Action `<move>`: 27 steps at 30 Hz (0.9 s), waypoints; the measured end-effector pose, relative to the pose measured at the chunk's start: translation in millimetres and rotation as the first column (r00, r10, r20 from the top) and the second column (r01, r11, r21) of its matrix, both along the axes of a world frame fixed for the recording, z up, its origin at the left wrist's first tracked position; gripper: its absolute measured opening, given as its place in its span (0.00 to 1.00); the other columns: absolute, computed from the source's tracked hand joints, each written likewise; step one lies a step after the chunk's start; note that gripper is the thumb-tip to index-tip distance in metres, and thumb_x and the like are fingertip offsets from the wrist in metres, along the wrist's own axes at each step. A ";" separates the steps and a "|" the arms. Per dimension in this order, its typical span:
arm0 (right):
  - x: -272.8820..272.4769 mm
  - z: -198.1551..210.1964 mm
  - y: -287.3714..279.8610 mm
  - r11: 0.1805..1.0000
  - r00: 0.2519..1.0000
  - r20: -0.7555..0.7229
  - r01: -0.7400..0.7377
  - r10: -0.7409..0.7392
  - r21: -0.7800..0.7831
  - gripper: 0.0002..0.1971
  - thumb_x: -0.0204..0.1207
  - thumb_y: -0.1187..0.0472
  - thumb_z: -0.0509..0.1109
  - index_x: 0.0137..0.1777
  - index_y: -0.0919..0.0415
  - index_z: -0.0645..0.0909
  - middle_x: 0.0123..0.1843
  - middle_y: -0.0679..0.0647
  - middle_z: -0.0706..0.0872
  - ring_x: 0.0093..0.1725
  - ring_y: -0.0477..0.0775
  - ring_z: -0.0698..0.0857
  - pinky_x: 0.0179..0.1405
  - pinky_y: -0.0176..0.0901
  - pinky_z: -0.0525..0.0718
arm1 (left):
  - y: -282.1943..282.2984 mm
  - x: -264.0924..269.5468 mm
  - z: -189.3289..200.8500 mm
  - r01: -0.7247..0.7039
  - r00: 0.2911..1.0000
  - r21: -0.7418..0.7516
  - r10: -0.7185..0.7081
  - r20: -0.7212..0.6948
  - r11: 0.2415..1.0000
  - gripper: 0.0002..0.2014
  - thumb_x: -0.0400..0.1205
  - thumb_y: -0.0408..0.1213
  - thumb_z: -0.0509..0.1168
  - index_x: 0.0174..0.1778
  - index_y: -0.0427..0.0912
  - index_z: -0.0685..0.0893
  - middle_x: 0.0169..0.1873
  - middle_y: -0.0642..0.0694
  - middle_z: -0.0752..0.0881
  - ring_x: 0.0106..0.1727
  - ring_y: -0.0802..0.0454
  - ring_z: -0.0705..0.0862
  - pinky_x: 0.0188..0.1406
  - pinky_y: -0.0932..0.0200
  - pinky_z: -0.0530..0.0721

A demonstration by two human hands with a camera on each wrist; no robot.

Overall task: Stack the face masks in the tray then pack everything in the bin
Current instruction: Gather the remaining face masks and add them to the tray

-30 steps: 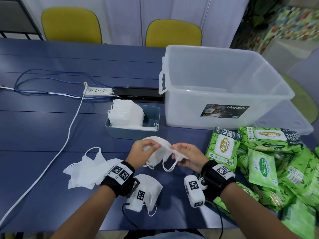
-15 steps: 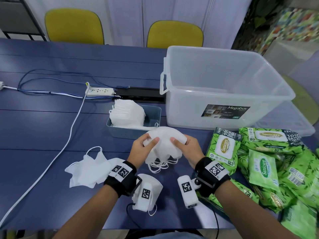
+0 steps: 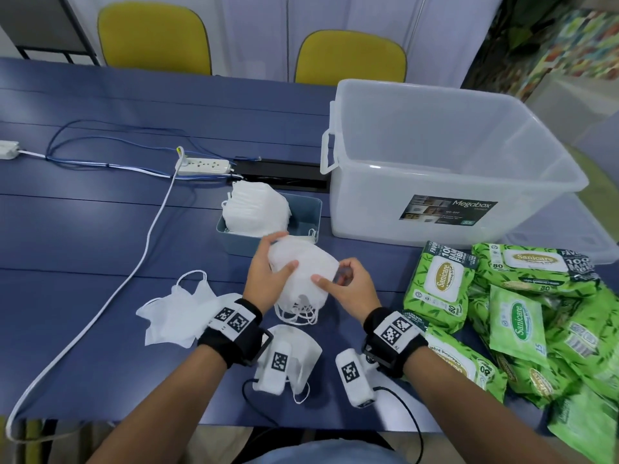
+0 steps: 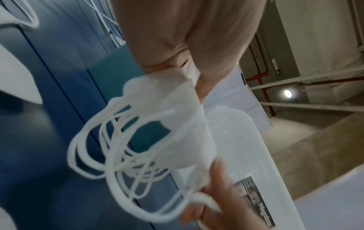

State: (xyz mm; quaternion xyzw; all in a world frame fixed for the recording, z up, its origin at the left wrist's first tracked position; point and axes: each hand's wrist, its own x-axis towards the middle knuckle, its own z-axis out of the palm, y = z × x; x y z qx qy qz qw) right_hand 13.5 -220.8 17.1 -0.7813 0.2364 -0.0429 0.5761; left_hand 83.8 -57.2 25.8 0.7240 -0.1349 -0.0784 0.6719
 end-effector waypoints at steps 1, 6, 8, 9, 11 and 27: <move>-4.4 -3.4 2.6 0.996 0.996 -0.059 -0.076 0.073 -0.044 0.22 0.60 0.48 0.84 0.44 0.51 0.73 0.39 0.51 0.77 0.35 0.46 0.75 0.35 0.37 0.74 | 6.5 2.6 1.3 -0.025 0.999 -0.005 0.025 0.025 1.000 0.25 0.75 0.26 0.68 0.66 0.50 0.73 0.60 0.51 0.80 0.57 0.57 0.81 0.59 0.67 0.80; -21.5 -25.6 20.8 0.733 0.762 -0.461 -0.614 0.455 -0.292 0.27 0.64 0.46 0.82 0.57 0.55 0.75 0.52 0.51 0.73 0.51 0.50 0.76 0.42 0.35 0.71 | 39.6 11.7 2.3 -0.129 0.991 0.069 0.128 0.023 0.989 0.16 0.82 0.20 0.57 0.55 0.42 0.84 0.55 0.46 0.84 0.50 0.72 0.81 0.54 0.67 0.77; -23.6 -34.9 32.9 0.665 0.699 -0.542 -0.681 0.467 -0.306 0.31 0.64 0.44 0.81 0.62 0.57 0.74 0.56 0.52 0.71 0.59 0.54 0.76 0.53 0.41 0.74 | 51.5 12.5 1.8 -0.151 0.988 0.090 0.153 -0.010 0.984 0.18 0.83 0.19 0.54 0.51 0.41 0.86 0.52 0.44 0.85 0.46 0.73 0.82 0.51 0.70 0.77; -24.3 -39.6 39.2 0.647 0.687 -0.565 -0.692 0.457 -0.319 0.31 0.64 0.44 0.80 0.63 0.57 0.73 0.58 0.53 0.71 0.61 0.56 0.76 0.56 0.43 0.75 | 57.4 12.5 1.4 -0.169 0.985 0.100 0.172 -0.016 0.981 0.18 0.83 0.19 0.54 0.52 0.40 0.86 0.52 0.43 0.85 0.47 0.70 0.82 0.51 0.74 0.76; -24.9 -47.5 49.3 0.629 0.697 -0.568 -0.689 0.438 -0.360 0.26 0.66 0.47 0.79 0.57 0.55 0.72 0.57 0.53 0.71 0.61 0.57 0.75 0.56 0.45 0.74 | 69.4 12.3 0.4 -0.205 0.978 0.124 0.209 -0.023 0.971 0.18 0.83 0.20 0.53 0.56 0.37 0.86 0.54 0.44 0.84 0.52 0.60 0.81 0.51 0.81 0.73; 0.6 -25.5 65.9 0.730 0.741 -0.300 -0.661 0.601 -0.172 0.10 0.74 0.56 0.75 0.34 0.51 0.79 0.33 0.43 0.80 0.34 0.40 0.77 0.36 0.31 0.72 | 124.1 5.4 -19.0 -0.102 0.989 0.219 0.123 -0.082 0.970 0.12 0.84 0.26 0.59 0.56 0.36 0.87 0.54 0.46 0.86 0.58 0.57 0.81 0.56 0.80 0.71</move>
